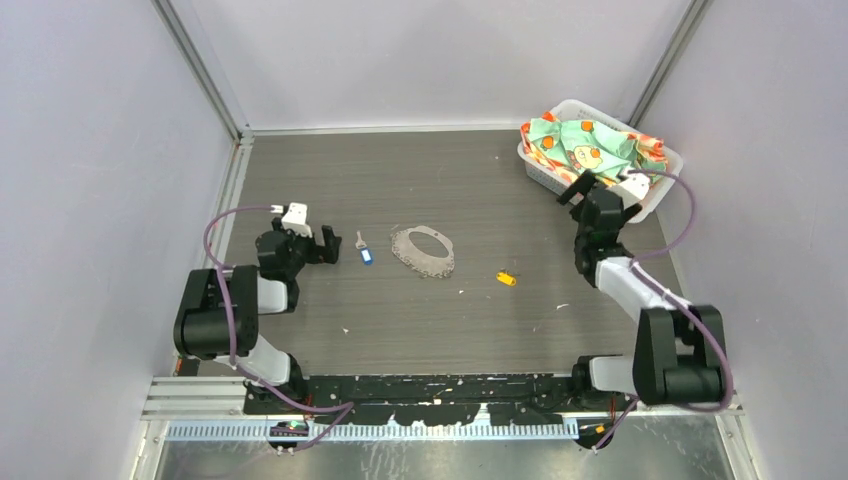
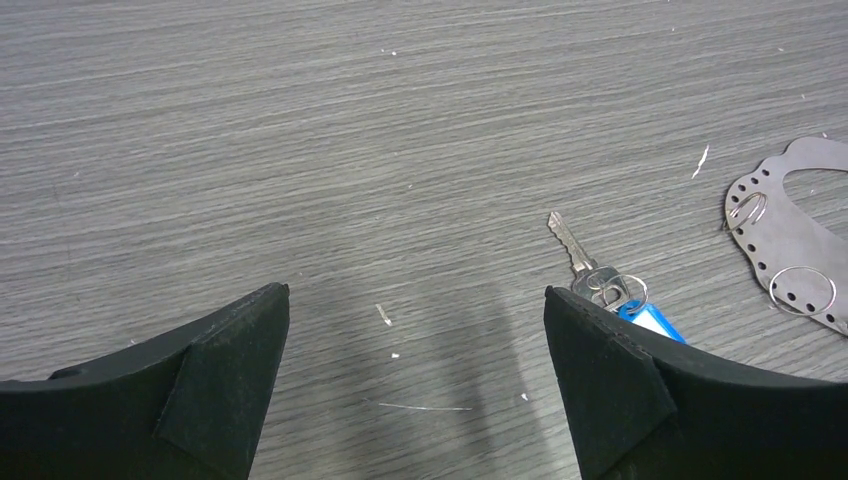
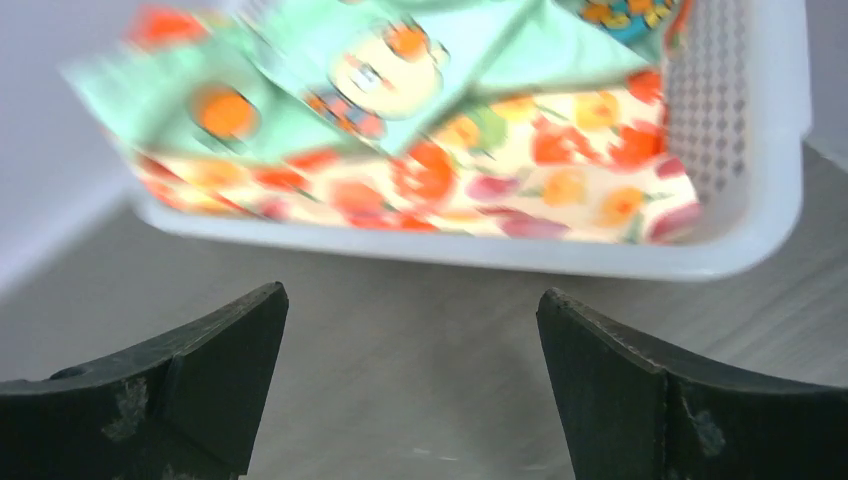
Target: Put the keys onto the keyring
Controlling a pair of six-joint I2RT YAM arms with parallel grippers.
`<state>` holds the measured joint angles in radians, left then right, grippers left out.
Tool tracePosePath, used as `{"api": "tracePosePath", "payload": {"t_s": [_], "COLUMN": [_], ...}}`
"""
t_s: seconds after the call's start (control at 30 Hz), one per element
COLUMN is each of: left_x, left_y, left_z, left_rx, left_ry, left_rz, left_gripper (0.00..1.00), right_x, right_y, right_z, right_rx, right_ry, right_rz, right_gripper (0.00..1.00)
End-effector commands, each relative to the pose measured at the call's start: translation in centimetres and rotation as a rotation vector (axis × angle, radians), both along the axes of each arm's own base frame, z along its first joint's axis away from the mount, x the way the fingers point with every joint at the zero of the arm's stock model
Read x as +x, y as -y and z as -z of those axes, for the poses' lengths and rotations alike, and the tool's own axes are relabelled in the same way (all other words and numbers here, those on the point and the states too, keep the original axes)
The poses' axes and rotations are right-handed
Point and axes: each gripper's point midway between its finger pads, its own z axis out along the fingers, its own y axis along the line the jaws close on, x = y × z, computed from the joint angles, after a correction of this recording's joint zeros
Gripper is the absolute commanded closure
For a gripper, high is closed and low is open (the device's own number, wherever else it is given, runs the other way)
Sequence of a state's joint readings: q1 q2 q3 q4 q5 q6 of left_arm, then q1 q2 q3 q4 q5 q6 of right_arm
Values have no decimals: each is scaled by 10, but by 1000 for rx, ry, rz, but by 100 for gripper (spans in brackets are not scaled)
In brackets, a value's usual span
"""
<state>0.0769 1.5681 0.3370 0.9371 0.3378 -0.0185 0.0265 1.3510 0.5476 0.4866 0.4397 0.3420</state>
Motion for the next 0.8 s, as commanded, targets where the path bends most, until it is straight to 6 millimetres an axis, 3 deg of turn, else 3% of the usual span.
{"api": "tracePosePath", "payload": {"t_s": [0.0, 0.07, 0.17, 0.37, 0.47, 0.53, 0.63, 0.77], "left_x": [10, 10, 11, 13, 5, -7, -16, -28], "left_y": [-1, -2, 2, -1, 9, 15, 21, 27], "left_z": [-27, -26, -34, -99, -112, -112, -130, -153], "left_rx": [11, 10, 0, 17, 20, 7, 14, 25], "left_ry": [80, 80, 64, 40, -94, -219, -262, -248], "left_rz": [11, 8, 33, 32, 114, 162, 216, 260], "left_gripper": [0, 0, 0, 0, 0, 0, 0, 0], "right_x": [-3, 0, 1, -19, -21, -23, -32, -49], "right_y": [-20, -42, -91, -176, -214, -235, -264, -296], "right_z": [-51, -49, -46, -19, -8, 1, 11, 28], "right_rx": [375, 435, 426, 59, -9, -24, -49, -71], "right_ry": [108, 92, 62, -158, -236, -274, -298, -347], "right_rz": [107, 2, -220, -386, -468, -515, -585, -684], "right_gripper": [0, 0, 0, 0, 0, 0, 1, 15]}}
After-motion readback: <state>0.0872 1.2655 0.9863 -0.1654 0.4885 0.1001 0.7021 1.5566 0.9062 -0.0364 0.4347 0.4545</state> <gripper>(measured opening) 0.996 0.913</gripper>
